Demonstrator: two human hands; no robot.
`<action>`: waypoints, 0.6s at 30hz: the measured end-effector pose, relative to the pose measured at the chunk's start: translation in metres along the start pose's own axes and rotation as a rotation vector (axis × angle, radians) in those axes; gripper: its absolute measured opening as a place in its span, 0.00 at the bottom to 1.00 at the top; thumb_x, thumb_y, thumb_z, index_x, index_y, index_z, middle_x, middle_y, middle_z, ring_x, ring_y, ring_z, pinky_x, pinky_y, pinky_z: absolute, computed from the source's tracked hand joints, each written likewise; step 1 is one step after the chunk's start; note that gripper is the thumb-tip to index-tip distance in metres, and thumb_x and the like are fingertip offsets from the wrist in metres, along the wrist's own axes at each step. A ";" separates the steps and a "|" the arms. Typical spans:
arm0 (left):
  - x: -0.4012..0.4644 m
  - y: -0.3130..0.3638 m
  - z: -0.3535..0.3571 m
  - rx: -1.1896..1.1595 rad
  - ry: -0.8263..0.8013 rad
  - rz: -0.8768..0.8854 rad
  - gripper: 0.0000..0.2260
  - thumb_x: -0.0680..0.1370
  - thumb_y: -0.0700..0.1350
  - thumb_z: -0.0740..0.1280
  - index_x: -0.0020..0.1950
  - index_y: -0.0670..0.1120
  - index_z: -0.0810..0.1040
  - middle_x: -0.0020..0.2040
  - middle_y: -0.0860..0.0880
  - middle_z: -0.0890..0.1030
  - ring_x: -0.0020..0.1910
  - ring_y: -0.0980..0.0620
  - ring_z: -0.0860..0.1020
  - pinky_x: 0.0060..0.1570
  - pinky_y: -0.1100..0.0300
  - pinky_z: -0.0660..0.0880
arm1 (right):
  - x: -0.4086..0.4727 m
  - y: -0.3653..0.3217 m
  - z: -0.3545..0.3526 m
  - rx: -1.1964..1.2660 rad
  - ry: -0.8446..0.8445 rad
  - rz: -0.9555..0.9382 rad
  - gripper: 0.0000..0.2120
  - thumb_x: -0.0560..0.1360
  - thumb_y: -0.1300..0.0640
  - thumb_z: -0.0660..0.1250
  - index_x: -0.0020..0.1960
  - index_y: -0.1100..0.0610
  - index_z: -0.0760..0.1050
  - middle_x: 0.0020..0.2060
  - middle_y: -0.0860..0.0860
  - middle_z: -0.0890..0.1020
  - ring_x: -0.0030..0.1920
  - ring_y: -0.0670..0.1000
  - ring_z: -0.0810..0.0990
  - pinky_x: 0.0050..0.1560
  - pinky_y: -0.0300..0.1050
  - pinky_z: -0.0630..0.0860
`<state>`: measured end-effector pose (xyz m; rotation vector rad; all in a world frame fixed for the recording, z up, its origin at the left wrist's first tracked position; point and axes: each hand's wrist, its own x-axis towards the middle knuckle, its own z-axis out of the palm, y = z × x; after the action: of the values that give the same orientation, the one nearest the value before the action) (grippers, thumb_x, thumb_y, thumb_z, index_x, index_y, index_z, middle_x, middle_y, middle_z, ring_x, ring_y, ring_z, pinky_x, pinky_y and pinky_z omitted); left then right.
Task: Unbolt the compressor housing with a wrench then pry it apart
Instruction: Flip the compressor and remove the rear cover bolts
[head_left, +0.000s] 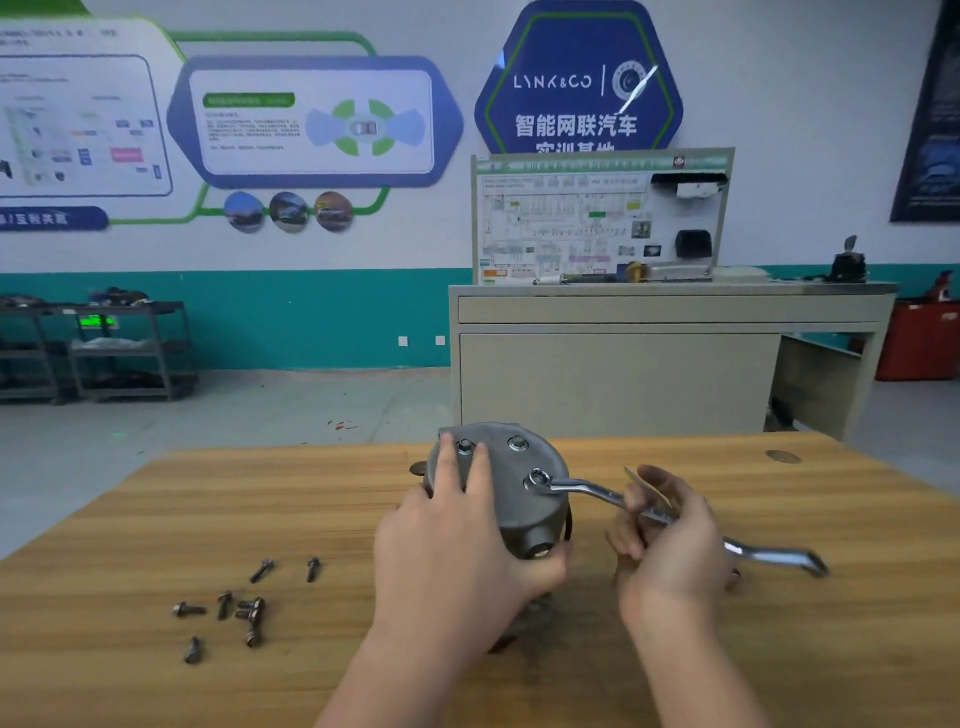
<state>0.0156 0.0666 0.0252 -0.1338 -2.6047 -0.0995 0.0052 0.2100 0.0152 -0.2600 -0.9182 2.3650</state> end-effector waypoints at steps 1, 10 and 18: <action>0.002 -0.009 0.000 -0.015 0.007 0.051 0.48 0.60 0.78 0.47 0.76 0.57 0.53 0.78 0.53 0.53 0.57 0.48 0.75 0.42 0.56 0.67 | 0.010 -0.003 0.002 -0.016 -0.074 0.091 0.11 0.77 0.62 0.53 0.41 0.59 0.72 0.22 0.49 0.71 0.16 0.46 0.57 0.20 0.35 0.53; 0.005 -0.039 -0.001 -0.075 0.018 0.203 0.48 0.58 0.80 0.47 0.75 0.61 0.46 0.78 0.60 0.47 0.63 0.55 0.70 0.51 0.62 0.68 | 0.045 -0.018 0.043 -0.329 -0.420 0.342 0.12 0.81 0.58 0.55 0.41 0.58 0.70 0.20 0.49 0.73 0.14 0.46 0.61 0.18 0.32 0.57; 0.002 -0.042 0.005 -0.060 -0.016 0.198 0.52 0.56 0.82 0.40 0.76 0.58 0.43 0.79 0.55 0.44 0.71 0.52 0.64 0.62 0.57 0.65 | 0.020 -0.076 0.040 -0.578 -0.665 0.075 0.25 0.77 0.40 0.58 0.30 0.56 0.73 0.17 0.50 0.62 0.19 0.50 0.67 0.25 0.41 0.67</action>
<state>0.0064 0.0256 0.0204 -0.4142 -2.5893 -0.1062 0.0083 0.2444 0.0966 0.3062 -1.9279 2.2189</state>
